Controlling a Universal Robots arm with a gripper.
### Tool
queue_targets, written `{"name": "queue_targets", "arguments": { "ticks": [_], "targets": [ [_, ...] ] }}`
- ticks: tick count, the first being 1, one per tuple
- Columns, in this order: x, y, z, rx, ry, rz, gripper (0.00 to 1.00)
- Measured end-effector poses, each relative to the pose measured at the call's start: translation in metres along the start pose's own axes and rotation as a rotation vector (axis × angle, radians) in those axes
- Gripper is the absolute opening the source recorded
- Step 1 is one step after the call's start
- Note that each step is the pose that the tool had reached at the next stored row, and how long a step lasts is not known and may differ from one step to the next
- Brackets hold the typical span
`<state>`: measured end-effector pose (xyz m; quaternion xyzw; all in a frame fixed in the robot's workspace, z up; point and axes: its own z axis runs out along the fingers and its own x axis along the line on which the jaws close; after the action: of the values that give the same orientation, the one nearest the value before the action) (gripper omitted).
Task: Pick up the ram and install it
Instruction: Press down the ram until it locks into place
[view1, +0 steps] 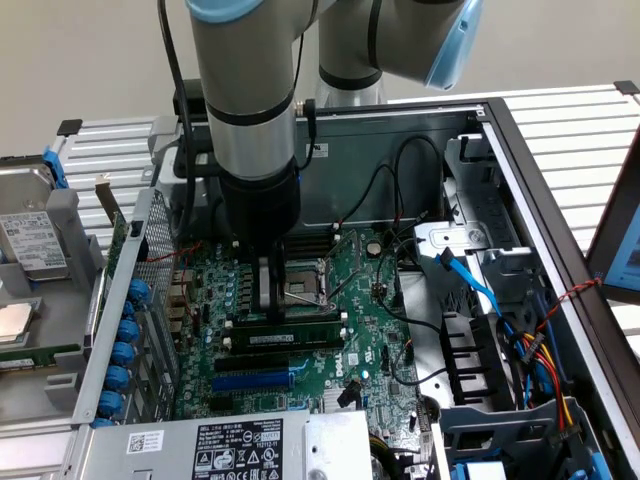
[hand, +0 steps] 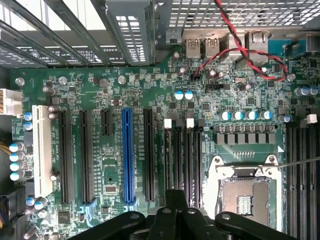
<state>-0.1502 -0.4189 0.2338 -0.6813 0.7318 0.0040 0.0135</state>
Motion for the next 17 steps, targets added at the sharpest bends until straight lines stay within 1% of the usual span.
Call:
{"name": "queue_targets", "arguments": {
  "ticks": [11,17],
  "targets": [
    [0.0002,0.0002,0.007,-0.0004,0.0003,0.0,0.1],
    [0.0002,0.0001,0.0072,0.0001,-0.0001,0.0,0.1]
  ]
}}
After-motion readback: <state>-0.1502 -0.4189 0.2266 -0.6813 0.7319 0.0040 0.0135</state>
